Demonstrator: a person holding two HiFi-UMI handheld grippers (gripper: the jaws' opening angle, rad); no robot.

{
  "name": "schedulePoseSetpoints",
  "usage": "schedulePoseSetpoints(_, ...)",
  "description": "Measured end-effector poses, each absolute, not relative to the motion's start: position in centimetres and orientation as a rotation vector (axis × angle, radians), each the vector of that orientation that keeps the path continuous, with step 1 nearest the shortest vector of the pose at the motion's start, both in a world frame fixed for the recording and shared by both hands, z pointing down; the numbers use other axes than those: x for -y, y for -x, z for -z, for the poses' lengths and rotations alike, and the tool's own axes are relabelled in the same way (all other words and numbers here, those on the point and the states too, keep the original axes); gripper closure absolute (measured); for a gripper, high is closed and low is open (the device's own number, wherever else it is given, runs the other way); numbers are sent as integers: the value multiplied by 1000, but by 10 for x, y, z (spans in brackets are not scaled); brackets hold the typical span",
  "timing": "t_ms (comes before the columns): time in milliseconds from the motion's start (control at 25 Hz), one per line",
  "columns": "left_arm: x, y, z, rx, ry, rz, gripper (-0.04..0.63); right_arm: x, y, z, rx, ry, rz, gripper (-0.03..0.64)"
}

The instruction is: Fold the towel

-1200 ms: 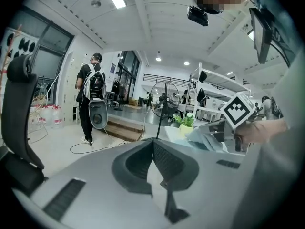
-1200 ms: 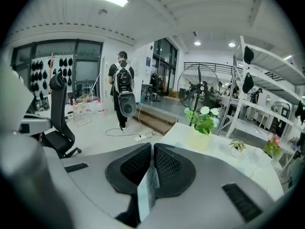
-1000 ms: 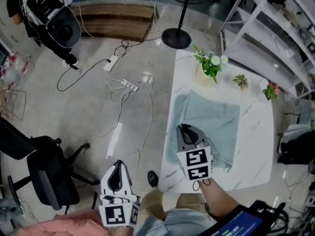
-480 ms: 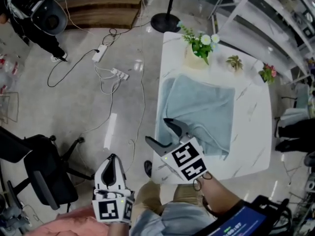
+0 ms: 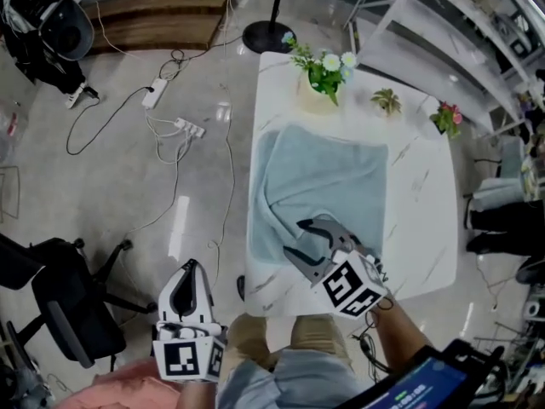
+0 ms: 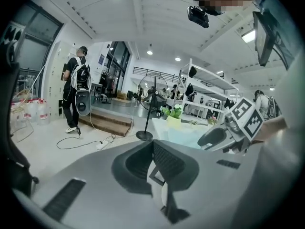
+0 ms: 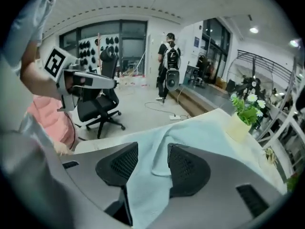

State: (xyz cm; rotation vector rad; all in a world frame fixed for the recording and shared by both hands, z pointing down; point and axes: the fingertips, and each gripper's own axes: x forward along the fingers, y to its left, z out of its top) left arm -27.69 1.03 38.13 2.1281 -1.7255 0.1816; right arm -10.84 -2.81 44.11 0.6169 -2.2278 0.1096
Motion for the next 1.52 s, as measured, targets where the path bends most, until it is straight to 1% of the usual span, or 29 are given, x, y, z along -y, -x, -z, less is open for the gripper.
schedulePoseSetpoints(40,-12,276,-387,1718,-2120,-190,588,28,109,-449,2206,-601,-90,408)
schedulePoseSetpoints(120,-15,276,-396,1708,-2106,-202,588,28,106,-465,2146,-609,-91,472)
schedulePoseSetpoints(200,-16,277,-400,1705,-2099,-205,588,29,101,-481,2094,-628,-123,508)
schedulePoseSetpoints(240,-15,277,-400,1705,-2098,-202,588,29,100,-485,2081,-638,-136,562)
schedulePoseSetpoints(280,-14,279,-400,1707,-2099,-199,588,28,101,-485,2082,-646,-147,584)
schedulePoseSetpoints(400,-13,283,-396,1711,-2104,-187,588,23,115,-471,2132,-667,-204,588)
schedulePoseSetpoints(600,-11,286,-377,1717,-2138,-162,588,6,156,-452,2193,-724,-385,586)
schedulePoseSetpoints(840,-16,296,-372,1729,-2151,-186,588,-12,189,-482,2158,-695,-452,584)
schedulePoseSetpoints(880,-17,296,-374,1726,-2152,-195,588,-15,193,-490,2156,-668,-471,567)
schedulePoseSetpoints(920,-17,294,-377,1721,-2155,-205,588,-18,197,-495,2163,-635,-486,500)
schedulePoseSetpoints(1000,-14,288,-381,1707,-2169,-222,588,-25,201,-488,2208,-581,-497,422)
schedulePoseSetpoints(1040,-11,282,-382,1697,-2182,-226,588,-29,199,-477,2245,-570,-504,403)
schedulePoseSetpoints(1160,-1,255,-380,1626,-2262,-236,588,-38,167,-438,2370,-629,-560,406)
schedulePoseSetpoints(1240,4,230,-380,1557,-2351,-261,588,-38,122,-419,2396,-735,-531,440)
schedulePoseSetpoints(1400,9,185,-384,1439,-2481,-332,588,-26,-9,-425,2155,-952,-241,509)
schedulePoseSetpoints(1520,11,164,-387,1395,-2520,-379,587,-34,-69,-447,2004,-919,-129,508)
